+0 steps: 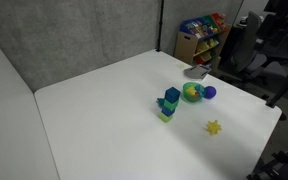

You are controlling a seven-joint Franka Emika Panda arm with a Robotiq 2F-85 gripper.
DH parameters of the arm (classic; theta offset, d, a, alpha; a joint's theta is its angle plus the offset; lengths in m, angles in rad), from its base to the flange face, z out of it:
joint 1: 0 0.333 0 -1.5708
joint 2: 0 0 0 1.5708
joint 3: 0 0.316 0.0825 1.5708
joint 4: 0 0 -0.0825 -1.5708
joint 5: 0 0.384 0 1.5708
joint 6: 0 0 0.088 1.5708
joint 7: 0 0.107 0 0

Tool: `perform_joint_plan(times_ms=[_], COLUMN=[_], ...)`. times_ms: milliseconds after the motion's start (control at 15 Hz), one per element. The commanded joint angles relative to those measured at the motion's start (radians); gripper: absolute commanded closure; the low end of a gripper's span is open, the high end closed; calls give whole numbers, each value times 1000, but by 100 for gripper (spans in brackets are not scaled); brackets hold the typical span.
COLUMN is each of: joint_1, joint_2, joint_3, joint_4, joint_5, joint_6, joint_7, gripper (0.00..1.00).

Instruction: Remove one yellow toy from the green bowl and put it on the table

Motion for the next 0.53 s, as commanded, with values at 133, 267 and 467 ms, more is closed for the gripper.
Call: perform_joint_plan(times_ms=[133, 267, 467], joint_1=[-4, -4, -2], joint_2=[-103, -112, -118], joint_3=[-23, -31, -28], joint_4=[62, 76, 50], joint_5=[-12, -5, -10], joint_6=[-196, -234, -216], joint_7=[-20, -24, -11], gripper=[0, 0, 0])
